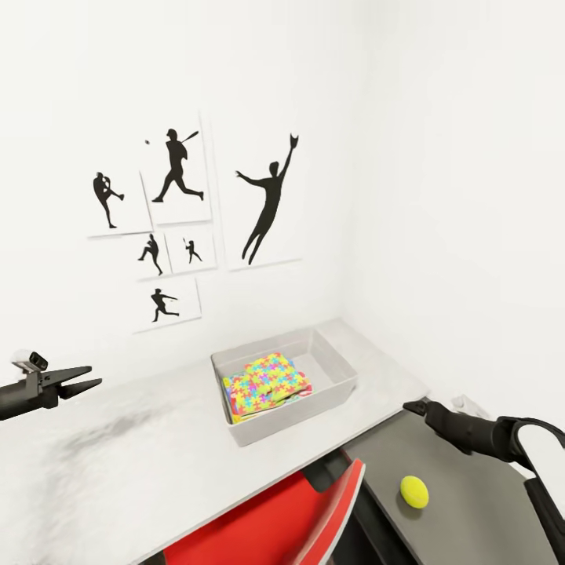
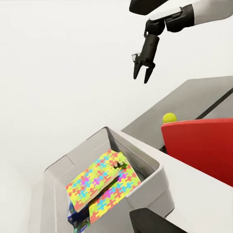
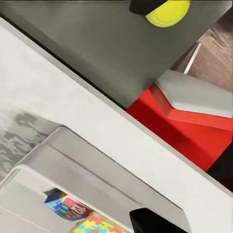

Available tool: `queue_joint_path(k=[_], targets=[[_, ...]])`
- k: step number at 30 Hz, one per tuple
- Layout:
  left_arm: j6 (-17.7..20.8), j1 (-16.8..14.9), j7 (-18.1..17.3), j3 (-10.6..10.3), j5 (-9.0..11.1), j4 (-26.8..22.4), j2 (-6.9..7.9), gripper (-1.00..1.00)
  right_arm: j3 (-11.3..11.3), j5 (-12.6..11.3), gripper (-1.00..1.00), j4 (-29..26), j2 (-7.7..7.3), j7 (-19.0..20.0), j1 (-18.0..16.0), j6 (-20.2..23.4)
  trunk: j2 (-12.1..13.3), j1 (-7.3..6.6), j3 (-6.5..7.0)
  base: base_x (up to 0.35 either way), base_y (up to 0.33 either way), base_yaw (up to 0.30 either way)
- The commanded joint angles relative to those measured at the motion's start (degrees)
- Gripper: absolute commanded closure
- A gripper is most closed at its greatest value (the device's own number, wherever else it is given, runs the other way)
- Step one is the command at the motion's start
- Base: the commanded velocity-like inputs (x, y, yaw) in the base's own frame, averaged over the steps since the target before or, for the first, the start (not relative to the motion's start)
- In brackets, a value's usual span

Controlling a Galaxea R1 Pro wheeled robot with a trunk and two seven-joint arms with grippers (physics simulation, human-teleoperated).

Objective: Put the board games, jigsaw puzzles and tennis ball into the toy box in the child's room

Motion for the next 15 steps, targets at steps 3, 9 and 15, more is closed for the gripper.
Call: queue_joint_path(k=[3,9,15], targets=[[0.61,-0.05,-0.21,-0.04,0.01,0.0,0.02,-1.0,-0.04,0.06,-1.0,-0.05,0.02,-0.6,-0.06,0.14,-0.09,0.02,-0.06,-0.005,0.0,0.026],[0.61,-0.05,-0.21,-0.04,0.02,0.0,0.02,-1.0,-0.04,0.47,-1.0,-0.05,0.04,-0.6,-0.06,0.14,-0.09,0.02,-0.03,-0.001,0.0,-0.004],[0.74,-0.05,-0.21,0.12,0.35,-0.19,0.0,-1.0,0.2,0.59,-1.0,0.09,0.05,-0.57,-0.06,0.14,-0.09,0.02,-0.11,0.0,0.0,-0.174]])
